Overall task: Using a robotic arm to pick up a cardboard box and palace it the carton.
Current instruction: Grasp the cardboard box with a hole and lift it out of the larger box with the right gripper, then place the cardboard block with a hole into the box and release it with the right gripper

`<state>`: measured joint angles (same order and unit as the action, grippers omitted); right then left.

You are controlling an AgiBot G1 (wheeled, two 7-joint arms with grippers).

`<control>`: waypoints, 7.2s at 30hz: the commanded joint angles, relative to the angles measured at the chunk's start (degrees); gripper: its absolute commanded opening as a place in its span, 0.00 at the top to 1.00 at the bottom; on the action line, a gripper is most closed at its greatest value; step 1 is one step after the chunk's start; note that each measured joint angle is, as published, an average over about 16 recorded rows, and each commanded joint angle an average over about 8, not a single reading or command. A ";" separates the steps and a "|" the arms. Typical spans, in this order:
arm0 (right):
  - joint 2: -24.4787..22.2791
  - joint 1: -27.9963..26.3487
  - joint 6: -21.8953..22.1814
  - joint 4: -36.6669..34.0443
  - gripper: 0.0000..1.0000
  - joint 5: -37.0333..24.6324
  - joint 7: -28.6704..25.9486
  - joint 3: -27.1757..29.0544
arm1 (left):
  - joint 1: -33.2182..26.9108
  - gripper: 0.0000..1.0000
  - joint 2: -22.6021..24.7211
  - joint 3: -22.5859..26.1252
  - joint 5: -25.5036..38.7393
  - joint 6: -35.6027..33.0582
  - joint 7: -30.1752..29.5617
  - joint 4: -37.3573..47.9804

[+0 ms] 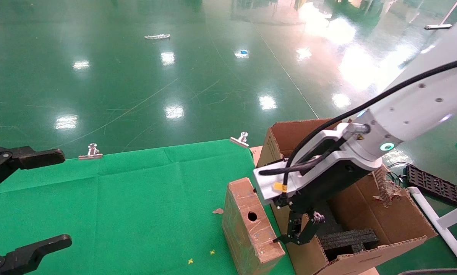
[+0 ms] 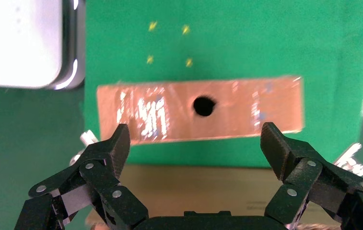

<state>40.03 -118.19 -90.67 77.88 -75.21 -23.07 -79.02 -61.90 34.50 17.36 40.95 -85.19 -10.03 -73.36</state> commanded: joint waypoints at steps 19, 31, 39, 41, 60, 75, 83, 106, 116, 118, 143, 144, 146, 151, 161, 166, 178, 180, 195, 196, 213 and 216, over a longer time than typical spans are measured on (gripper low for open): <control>10.85 -12.51 1.88 -2.07 0.00 0.35 -32.37 -21.35 | -0.01 0.00 -0.02 0.05 -0.04 0.02 0.03 0.00; 10.69 -8.46 4.11 -11.12 0.00 8.91 -51.05 -22.28 | -0.02 0.00 -0.04 0.09 -0.06 0.04 0.04 0.00; 13.49 -5.97 6.16 -13.22 0.17 7.32 -54.07 -23.64 | -0.02 0.00 -0.04 0.11 -0.07 0.05 0.05 0.00; 14.01 -5.70 6.66 -12.92 0.40 6.79 -54.61 -23.86 | -0.03 0.00 -0.05 0.11 -0.08 0.05 0.06 0.00; 13.56 -6.16 8.20 -6.86 1.00 2.99 -59.36 -25.47 | -0.04 1.00 -0.07 0.16 -0.11 0.07 0.08 0.00; 11.35 -5.85 9.86 -5.68 1.00 2.37 -59.34 -25.45 | -0.05 1.00 -0.08 0.20 -0.14 0.09 0.10 0.00; 5.59 -7.62 13.79 -5.39 1.00 5.01 -53.19 -21.79 | -0.05 1.00 -0.09 0.22 -0.15 0.09 0.11 0.00; -11.50 -24.46 10.78 -23.95 1.00 -6.89 -43.39 -17.28 | -0.06 0.84 -0.11 0.28 -0.19 0.12 0.14 0.00; -9.95 -17.89 9.72 -33.12 1.00 -8.15 -45.40 -20.82 | -0.07 0.00 -0.12 0.30 -0.21 0.13 0.15 0.00; -9.25 -16.25 9.80 -35.00 1.00 -8.00 -45.15 -21.35 | -0.07 0.00 -0.12 0.31 -0.21 0.13 0.15 0.00; -1.03 -1.23 13.56 -53.56 1.00 -6.45 -40.66 -23.85 | -0.08 0.00 -0.15 0.37 -0.25 0.16 0.18 0.00; -0.65 -0.40 13.95 -54.11 1.00 -6.17 -40.47 -23.79 | -0.08 0.00 -0.15 0.37 -0.25 0.16 0.18 0.00; 0.18 1.31 14.71 -55.25 1.00 -5.70 -40.13 -23.73 | -0.08 0.00 -0.15 0.37 -0.25 0.16 0.19 0.00; 2.27 5.88 17.18 -58.28 1.00 -4.34 -39.15 -23.37 | -0.09 0.00 -0.16 0.38 -0.26 0.16 0.19 0.00; 4.22 14.69 24.67 -63.03 1.00 -0.31 -35.31 -21.21 | -0.09 0.00 -0.17 0.41 -0.28 0.17 0.20 0.00; 4.69 18.14 27.33 -64.72 0.96 1.47 -32.51 -20.18 | -0.10 0.00 -0.17 0.42 -0.29 0.18 0.21 0.00; 4.49 19.30 28.40 -67.61 0.00 3.30 -26.45 -18.86 | -0.10 0.00 -0.18 0.45 -0.31 0.19 0.22 0.00; 4.61 19.02 28.07 -68.11 0.00 3.27 -26.13 -18.86 | -0.10 0.00 -0.18 0.45 -0.31 0.19 0.23 0.00; 6.04 16.82 25.93 -70.61 0.00 2.34 -25.02 -19.40 | -0.11 0.00 -0.20 0.49 -0.33 0.21 0.24 0.00; 6.07 16.64 25.82 -70.70 0.00 2.31 -24.93 -19.41 | -0.11 0.00 -0.20 0.49 -0.33 0.21 0.24 0.00; 3.34 1.26 23.26 -67.83 0.00 1.80 -18.97 -18.67 | -0.12 0.00 -0.21 0.53 -0.36 0.22 0.26 0.00; 1.42 -2.88 22.26 -64.78 0.00 2.54 -16.91 -17.83 | -0.12 0.00 -0.22 0.53 -0.37 0.23 0.27 0.00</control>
<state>40.36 -119.73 -68.13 14.67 -71.70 -39.64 -96.34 -62.02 34.29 17.89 40.58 -84.96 -9.76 -73.36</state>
